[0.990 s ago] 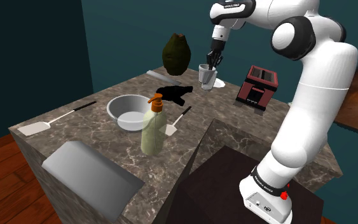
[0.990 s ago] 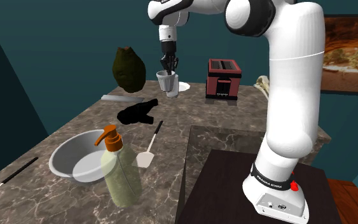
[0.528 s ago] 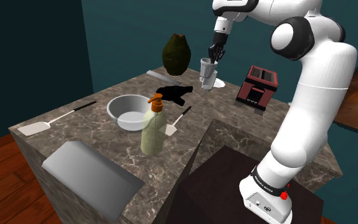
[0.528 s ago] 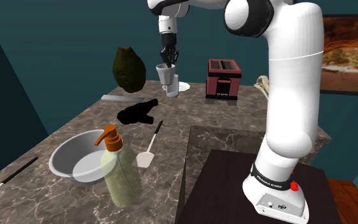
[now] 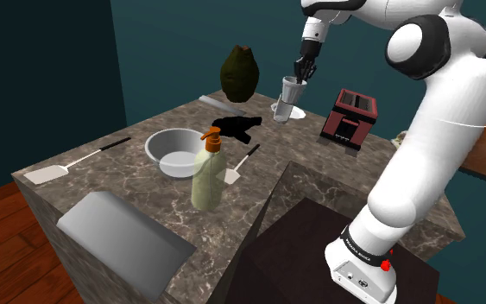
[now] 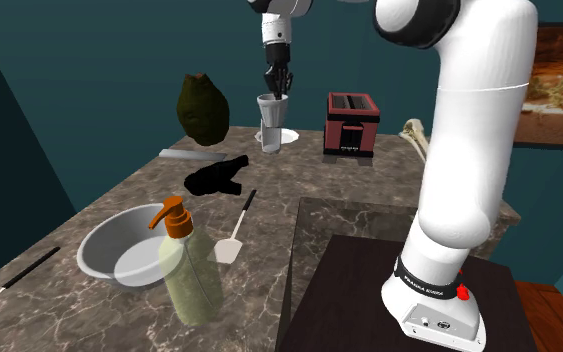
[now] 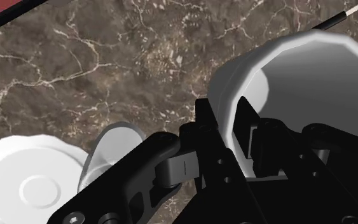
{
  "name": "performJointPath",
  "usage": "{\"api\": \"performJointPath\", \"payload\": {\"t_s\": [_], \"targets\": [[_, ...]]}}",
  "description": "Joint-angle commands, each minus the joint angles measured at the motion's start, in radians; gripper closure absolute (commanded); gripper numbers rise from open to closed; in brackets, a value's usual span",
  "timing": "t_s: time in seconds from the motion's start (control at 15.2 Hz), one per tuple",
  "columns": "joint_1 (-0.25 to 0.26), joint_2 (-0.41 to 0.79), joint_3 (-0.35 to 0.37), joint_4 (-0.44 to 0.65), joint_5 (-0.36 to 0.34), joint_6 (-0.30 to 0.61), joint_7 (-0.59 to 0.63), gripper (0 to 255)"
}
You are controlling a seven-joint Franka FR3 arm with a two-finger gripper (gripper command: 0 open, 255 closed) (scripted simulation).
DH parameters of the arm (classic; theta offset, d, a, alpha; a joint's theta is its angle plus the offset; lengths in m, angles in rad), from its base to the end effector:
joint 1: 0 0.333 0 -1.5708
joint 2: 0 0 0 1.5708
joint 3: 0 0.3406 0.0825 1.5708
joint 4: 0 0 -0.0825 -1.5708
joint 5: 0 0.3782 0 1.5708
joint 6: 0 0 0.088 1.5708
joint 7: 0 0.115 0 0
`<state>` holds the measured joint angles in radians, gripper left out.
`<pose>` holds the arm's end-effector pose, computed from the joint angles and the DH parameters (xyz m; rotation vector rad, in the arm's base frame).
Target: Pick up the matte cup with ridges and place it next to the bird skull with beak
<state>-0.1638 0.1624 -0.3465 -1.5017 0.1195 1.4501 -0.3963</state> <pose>0.5211 -0.2564 0.5768 -2.9804 0.1689 0.2328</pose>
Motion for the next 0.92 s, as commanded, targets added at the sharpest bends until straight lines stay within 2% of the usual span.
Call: {"api": "performJointPath", "payload": {"t_s": [0.0,0.4,0.86], "targets": [[-0.001,-0.071,-0.008,-0.088,-0.025,0.020,-0.011,255],[-0.026,-0.274,-0.034,-0.314,-0.108,0.055,-0.055,255],[-0.081,-0.483,-0.070,-0.507,-0.208,0.052,-0.116,255]]}}
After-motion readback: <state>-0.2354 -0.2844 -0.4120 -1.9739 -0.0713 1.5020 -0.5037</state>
